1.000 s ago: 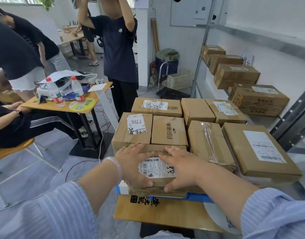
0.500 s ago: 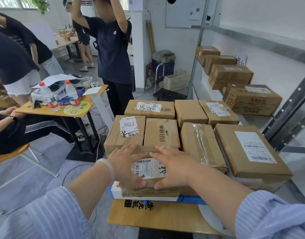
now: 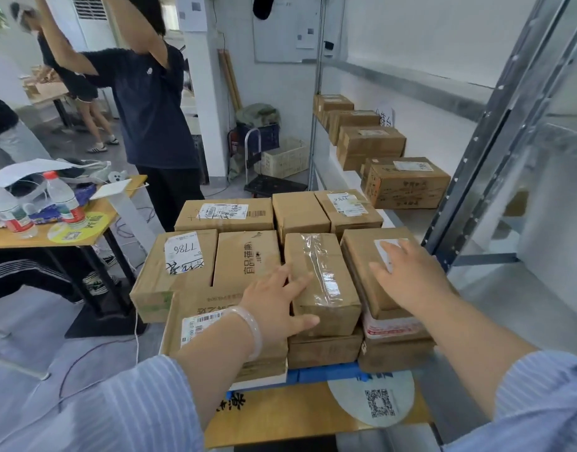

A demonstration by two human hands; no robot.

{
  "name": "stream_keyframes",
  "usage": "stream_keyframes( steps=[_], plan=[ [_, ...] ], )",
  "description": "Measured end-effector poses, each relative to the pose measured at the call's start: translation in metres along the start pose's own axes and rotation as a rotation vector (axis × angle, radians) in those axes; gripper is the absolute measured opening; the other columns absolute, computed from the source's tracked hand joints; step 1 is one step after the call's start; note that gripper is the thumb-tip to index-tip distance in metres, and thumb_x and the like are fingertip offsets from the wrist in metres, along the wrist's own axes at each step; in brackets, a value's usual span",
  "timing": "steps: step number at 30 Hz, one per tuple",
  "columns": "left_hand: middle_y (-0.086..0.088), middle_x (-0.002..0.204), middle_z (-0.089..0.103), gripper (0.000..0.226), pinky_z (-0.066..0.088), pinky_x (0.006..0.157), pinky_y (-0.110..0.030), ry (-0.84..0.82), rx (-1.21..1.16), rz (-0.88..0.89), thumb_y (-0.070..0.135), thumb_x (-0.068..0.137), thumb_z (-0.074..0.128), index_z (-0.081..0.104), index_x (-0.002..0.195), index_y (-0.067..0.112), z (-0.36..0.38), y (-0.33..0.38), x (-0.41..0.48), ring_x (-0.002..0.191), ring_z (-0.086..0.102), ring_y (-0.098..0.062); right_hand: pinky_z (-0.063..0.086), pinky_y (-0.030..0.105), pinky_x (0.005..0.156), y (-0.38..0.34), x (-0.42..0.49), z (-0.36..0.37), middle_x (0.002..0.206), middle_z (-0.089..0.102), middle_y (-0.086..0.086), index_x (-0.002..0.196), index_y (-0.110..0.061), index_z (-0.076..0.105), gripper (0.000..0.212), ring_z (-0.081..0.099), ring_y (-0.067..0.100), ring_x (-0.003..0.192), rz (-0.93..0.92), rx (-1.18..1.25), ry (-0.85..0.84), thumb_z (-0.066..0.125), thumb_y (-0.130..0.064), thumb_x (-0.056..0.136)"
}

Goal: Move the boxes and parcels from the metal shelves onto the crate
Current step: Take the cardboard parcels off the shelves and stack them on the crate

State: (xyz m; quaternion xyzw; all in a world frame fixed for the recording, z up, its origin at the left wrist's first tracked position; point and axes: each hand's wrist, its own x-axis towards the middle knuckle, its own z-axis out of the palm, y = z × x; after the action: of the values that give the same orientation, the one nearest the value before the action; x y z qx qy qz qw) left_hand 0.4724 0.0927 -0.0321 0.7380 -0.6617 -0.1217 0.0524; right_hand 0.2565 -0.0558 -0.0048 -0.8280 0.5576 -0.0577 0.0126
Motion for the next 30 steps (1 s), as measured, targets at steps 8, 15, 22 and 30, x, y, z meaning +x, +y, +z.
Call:
stream_keyframes(
  steps=[8,15,22,30],
  plan=[
    [0.008,0.161,-0.003,0.069,0.012,0.117,-0.045,0.04,0.022,-0.035,0.07,0.086,0.041,0.013,0.147,0.051,0.013,0.012,0.012,0.147,0.003,-0.022,0.026,0.05,0.111,0.038,-0.006,0.012,0.16,0.011,0.004,0.151,-0.038,0.014,0.074,0.021,0.033,0.141,0.256,0.079,-0.172,0.028,-0.072,0.086],
    [0.009,0.161,-0.002,0.065,0.017,0.116,-0.045,0.068,0.009,-0.049,0.064,0.089,0.043,0.015,0.146,0.051,0.016,0.012,0.013,0.146,0.011,-0.022,0.029,0.049,0.108,0.033,-0.007,0.015,0.16,0.008,0.003,0.15,-0.039,0.014,0.073,0.021,0.033,0.14,0.262,0.078,-0.154,0.027,-0.071,0.086],
    [0.01,0.16,0.001,0.066,0.018,0.116,-0.045,0.086,-0.003,-0.063,0.068,0.086,0.042,0.018,0.146,0.051,0.018,0.012,0.016,0.145,0.014,-0.022,0.029,0.05,0.107,0.035,-0.007,0.015,0.16,0.008,0.003,0.15,-0.038,0.014,0.073,0.022,0.034,0.139,0.239,0.072,-0.148,0.027,-0.071,0.087],
    [0.009,0.161,0.004,0.067,0.015,0.117,-0.046,0.108,-0.072,-0.086,0.072,0.085,0.036,0.018,0.146,0.05,0.0,0.01,0.032,0.146,0.01,-0.021,0.027,0.05,0.111,0.033,0.008,0.006,0.16,0.014,0.002,0.151,-0.035,0.018,0.069,0.019,0.029,0.142,0.124,0.069,-0.081,0.027,-0.068,0.09]
  ],
)
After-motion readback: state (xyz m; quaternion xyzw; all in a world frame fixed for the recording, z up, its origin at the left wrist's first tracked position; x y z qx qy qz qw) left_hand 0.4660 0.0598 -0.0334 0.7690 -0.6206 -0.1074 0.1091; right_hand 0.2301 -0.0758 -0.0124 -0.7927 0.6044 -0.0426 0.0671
